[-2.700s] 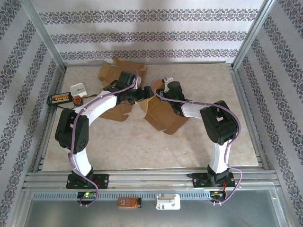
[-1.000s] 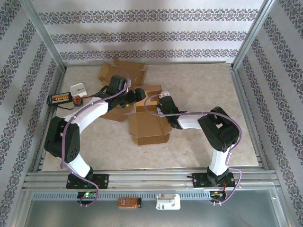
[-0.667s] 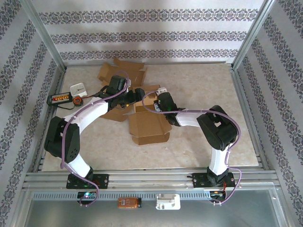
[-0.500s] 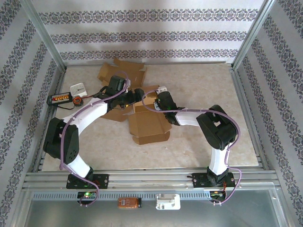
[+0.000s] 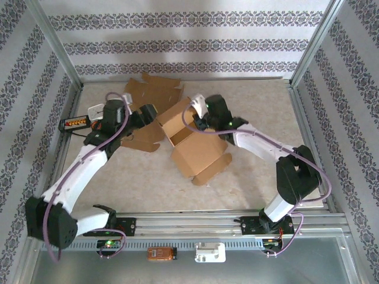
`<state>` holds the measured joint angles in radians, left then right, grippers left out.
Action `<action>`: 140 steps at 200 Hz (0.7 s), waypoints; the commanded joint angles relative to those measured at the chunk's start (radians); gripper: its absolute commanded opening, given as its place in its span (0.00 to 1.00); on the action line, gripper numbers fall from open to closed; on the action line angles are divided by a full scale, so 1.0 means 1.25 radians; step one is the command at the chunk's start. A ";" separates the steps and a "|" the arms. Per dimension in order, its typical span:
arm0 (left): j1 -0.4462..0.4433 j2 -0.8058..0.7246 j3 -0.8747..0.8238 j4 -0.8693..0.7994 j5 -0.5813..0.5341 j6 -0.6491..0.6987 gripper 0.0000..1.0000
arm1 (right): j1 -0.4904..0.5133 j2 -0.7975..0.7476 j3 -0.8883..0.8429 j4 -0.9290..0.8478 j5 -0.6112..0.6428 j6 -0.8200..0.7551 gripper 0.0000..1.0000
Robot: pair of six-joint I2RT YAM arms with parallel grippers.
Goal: Fold the paper box
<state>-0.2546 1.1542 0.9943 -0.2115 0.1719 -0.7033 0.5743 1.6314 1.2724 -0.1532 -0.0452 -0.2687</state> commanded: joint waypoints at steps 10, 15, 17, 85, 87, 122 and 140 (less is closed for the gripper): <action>0.023 -0.101 -0.035 -0.024 -0.157 0.068 0.87 | 0.071 0.031 0.233 -0.524 0.053 -0.411 0.04; 0.023 -0.116 -0.044 -0.024 -0.173 0.072 0.87 | 0.081 0.043 0.259 -0.570 0.084 -0.453 0.05; 0.023 -0.123 -0.047 -0.023 -0.178 0.074 0.87 | 0.085 0.047 0.269 -0.582 0.098 -0.468 0.05; 0.029 -0.231 -0.133 0.002 -0.252 0.070 0.91 | 0.164 0.113 0.135 -0.442 0.170 -0.781 0.09; 0.029 -0.231 -0.133 0.002 -0.251 0.068 0.91 | 0.168 0.117 0.128 -0.427 0.171 -0.786 0.09; 0.029 -0.219 -0.148 0.016 -0.226 0.044 0.91 | 0.228 0.214 0.010 -0.233 0.166 -0.792 0.11; 0.029 -0.212 -0.150 0.018 -0.222 0.044 0.91 | 0.250 0.247 -0.037 -0.160 0.149 -0.795 0.13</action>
<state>-0.2333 0.8810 0.8146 -0.2161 -0.1089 -0.6365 0.8570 1.8946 1.2919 -0.5308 0.1772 -1.2240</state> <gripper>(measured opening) 0.911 0.120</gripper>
